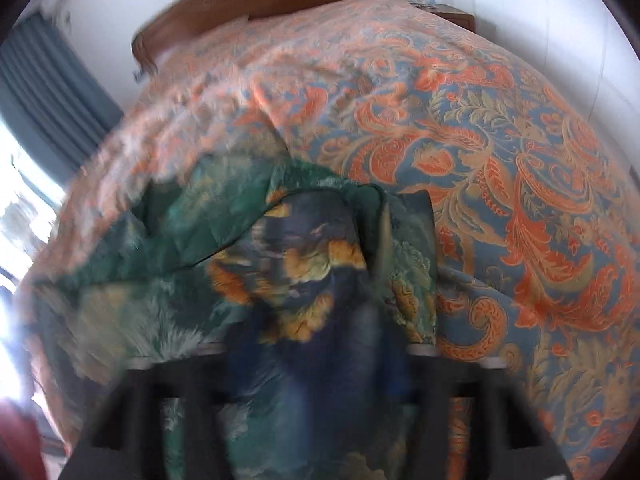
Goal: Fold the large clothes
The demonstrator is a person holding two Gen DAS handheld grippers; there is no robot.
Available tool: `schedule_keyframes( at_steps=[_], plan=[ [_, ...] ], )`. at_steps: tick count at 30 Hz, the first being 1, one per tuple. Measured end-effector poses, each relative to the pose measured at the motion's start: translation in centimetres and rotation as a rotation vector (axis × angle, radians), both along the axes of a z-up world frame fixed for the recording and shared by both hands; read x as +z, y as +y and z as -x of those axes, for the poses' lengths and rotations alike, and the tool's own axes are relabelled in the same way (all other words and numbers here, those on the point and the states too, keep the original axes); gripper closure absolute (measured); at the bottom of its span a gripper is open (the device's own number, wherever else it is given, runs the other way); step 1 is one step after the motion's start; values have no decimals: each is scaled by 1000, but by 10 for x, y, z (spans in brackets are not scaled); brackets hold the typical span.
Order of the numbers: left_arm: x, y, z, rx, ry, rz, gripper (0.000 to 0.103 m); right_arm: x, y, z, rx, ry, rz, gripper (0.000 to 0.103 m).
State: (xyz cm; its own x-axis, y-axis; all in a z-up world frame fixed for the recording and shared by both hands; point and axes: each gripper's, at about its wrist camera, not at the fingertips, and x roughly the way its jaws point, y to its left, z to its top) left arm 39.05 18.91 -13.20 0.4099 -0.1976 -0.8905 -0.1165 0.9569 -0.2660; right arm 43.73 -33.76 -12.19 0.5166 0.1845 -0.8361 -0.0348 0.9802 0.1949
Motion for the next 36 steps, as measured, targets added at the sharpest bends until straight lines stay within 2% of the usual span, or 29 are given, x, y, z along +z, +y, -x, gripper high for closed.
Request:
schedule_keyframes(
  at_steps=[3,6,9,13,16,18,21,24,26,28,30,36],
  plan=[
    [17,4,20,20,-88,-16,95,12,15,16,3,-69,120,90],
    [43,8,41,48,-179,-35,95,38,27,41,23,-195,251,91],
    [70,13,39,89,-259,-36,95,67,33,48,27,-297,289,92],
    [102,11,12,141,-366,-101,95,106,46,32,8,-419,314,92],
    [104,8,-16,174,-413,-151,95,129,52,6,-35,-482,308,92],
    [91,3,-37,187,-421,-205,95,134,56,-15,-58,-510,317,92],
    [49,-1,-66,185,-364,-272,95,116,59,-49,-80,-503,339,92],
    [-6,2,-78,176,-270,-289,94,69,55,-82,-77,-403,359,92],
    [-34,4,-74,160,-247,-268,93,26,49,-96,-60,-304,361,92],
    [-47,6,-69,160,-256,-247,92,-13,40,-101,-50,-229,317,92],
    [-54,6,-66,161,-267,-239,90,-33,36,-103,-44,-208,291,92],
    [-72,8,-69,180,-274,-209,87,-63,28,-111,-51,-193,210,87]
  ],
)
